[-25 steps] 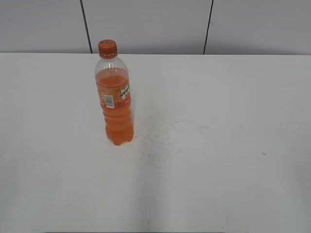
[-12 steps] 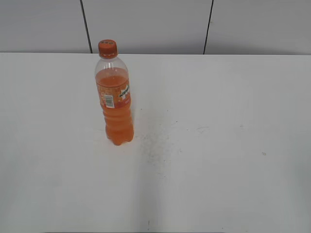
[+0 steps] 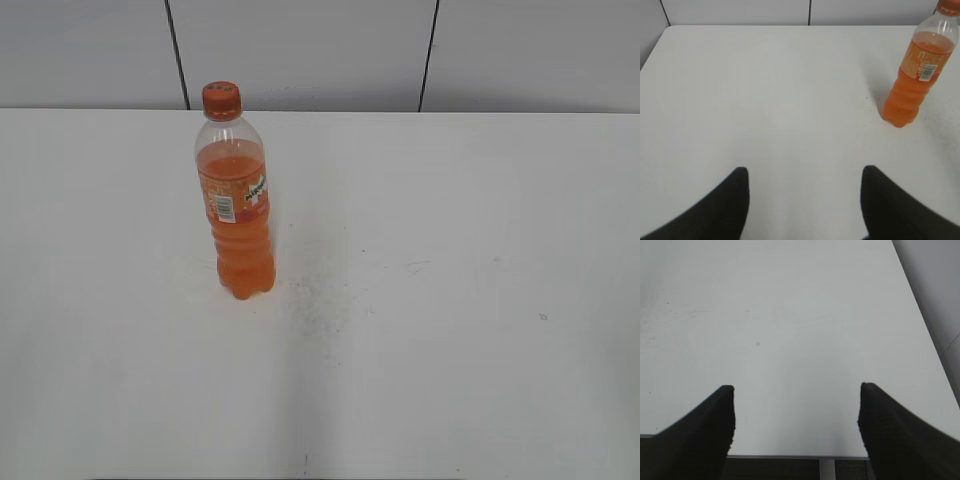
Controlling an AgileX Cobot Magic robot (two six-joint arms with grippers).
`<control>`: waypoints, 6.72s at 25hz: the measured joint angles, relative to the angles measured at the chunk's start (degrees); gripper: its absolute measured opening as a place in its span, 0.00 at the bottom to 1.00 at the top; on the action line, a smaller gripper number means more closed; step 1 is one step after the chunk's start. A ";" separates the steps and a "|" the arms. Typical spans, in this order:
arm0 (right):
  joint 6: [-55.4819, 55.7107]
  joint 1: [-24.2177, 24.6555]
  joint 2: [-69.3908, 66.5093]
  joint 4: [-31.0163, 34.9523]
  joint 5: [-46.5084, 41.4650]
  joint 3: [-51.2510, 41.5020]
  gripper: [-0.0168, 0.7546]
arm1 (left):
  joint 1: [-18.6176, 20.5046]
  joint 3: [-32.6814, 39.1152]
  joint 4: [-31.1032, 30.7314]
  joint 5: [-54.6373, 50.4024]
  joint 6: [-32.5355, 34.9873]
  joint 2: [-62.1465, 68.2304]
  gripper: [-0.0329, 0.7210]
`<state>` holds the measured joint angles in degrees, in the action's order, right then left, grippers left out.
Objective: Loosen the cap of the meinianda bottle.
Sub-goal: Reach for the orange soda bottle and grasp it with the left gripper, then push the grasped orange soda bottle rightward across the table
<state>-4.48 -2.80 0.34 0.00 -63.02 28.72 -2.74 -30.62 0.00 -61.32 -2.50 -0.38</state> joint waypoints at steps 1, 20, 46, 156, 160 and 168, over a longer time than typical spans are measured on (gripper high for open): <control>0.00 0.00 0.00 0.00 0.00 0.00 0.76 | 0.00 0.00 0.00 0.00 0.00 0.00 0.62; 0.00 0.00 0.00 0.00 0.00 0.00 0.76 | 0.00 0.00 0.00 0.02 0.00 0.00 0.62; 0.00 0.00 0.00 0.00 0.00 0.00 0.76 | 0.00 1.69 -0.85 61.80 2.50 37.29 0.62; 0.00 0.00 0.00 0.00 0.00 0.00 0.76 | -19.79 -37.62 -82.36 123.37 -30.19 130.87 0.58; 0.00 0.00 0.00 0.00 0.00 0.00 0.76 | -19.79 -37.62 -80.97 124.06 -28.43 132.66 0.58; 0.00 0.00 0.00 0.00 0.00 0.00 0.76 | -19.74 -37.62 -80.05 125.39 -27.87 133.38 0.58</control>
<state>-4.48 -2.80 0.34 0.00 -63.02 28.72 -22.48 -68.24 -80.05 64.07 -30.36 133.00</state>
